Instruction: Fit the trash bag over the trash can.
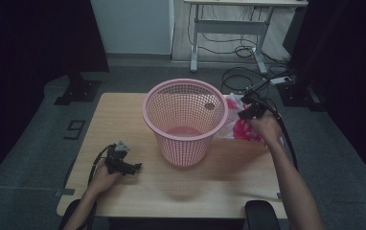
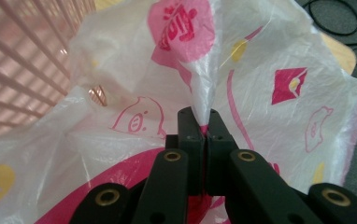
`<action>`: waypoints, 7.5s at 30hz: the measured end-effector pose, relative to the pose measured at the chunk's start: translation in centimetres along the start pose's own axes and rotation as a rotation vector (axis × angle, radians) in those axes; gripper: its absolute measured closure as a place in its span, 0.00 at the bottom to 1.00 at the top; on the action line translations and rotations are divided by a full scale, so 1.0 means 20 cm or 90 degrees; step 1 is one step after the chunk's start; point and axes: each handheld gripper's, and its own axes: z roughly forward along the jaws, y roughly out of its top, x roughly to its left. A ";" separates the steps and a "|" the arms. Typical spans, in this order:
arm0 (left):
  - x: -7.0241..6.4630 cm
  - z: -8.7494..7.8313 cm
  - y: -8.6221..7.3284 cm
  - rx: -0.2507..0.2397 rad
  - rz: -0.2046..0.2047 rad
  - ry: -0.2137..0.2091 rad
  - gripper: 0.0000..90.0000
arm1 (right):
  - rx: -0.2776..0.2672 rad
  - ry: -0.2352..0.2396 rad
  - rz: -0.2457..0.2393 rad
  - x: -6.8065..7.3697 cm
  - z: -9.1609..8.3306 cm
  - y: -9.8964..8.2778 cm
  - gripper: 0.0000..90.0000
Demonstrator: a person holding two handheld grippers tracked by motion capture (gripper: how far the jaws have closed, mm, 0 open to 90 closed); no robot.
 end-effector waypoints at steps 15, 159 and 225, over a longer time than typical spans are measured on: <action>0.00 0.00 0.00 0.000 0.000 0.000 0.00 | -0.042 0.011 0.000 0.05 -0.20 0.18 0.98; 0.00 0.00 0.00 0.000 0.000 0.000 0.00 | -0.027 0.101 -0.149 0.60 -0.07 0.67 0.91; -0.01 0.01 0.01 -0.001 0.002 -0.002 0.00 | -0.064 -0.033 -0.150 0.32 -0.12 0.74 0.30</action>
